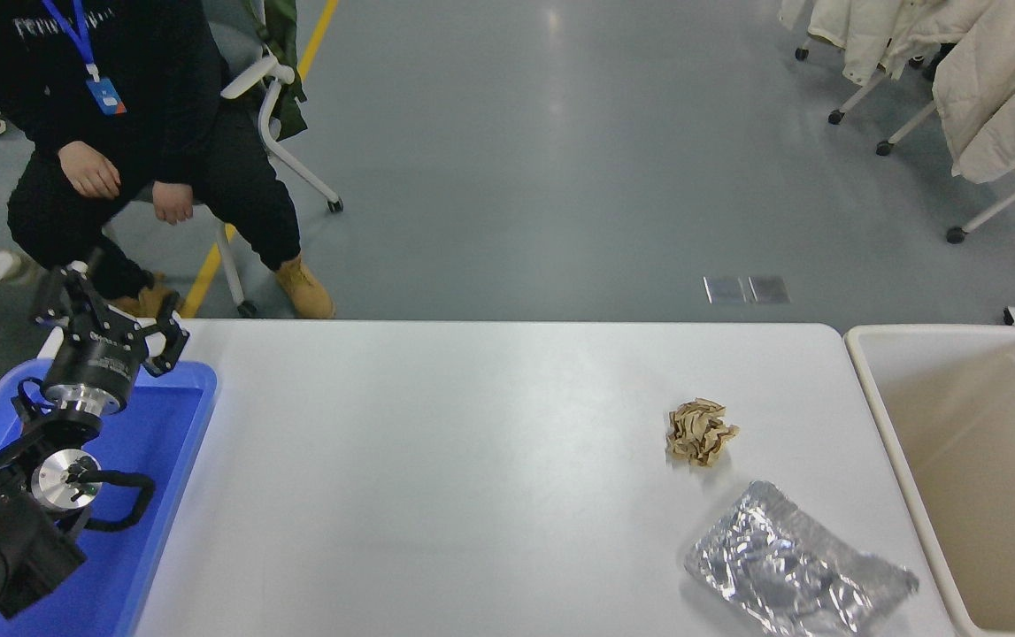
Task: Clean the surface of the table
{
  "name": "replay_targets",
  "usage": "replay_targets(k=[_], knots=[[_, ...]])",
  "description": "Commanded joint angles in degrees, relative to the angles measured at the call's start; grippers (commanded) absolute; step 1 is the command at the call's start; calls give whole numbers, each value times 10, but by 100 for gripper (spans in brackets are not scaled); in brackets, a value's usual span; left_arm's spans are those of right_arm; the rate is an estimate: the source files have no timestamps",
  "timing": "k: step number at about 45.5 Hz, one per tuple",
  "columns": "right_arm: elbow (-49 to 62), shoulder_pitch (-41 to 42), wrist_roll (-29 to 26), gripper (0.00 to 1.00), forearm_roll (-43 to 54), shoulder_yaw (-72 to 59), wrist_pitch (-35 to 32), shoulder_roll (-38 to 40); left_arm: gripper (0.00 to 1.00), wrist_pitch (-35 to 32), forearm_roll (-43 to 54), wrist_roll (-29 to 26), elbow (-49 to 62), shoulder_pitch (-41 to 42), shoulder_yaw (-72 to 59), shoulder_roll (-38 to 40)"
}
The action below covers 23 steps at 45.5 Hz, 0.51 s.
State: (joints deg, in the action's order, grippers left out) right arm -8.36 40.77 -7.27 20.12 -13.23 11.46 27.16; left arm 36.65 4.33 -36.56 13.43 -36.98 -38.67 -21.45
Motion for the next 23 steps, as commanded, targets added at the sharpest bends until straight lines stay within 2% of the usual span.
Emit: replay_targets(k=[1, 23], knots=[[89, -52, 2, 0, -47, 12, 53, -98, 100, 0, 0, 0, 0, 0, 0, 0], [88, -49, 2, 0, -49, 24, 69, -121, 100, 0, 0, 0, 0, 0, 0, 0]])
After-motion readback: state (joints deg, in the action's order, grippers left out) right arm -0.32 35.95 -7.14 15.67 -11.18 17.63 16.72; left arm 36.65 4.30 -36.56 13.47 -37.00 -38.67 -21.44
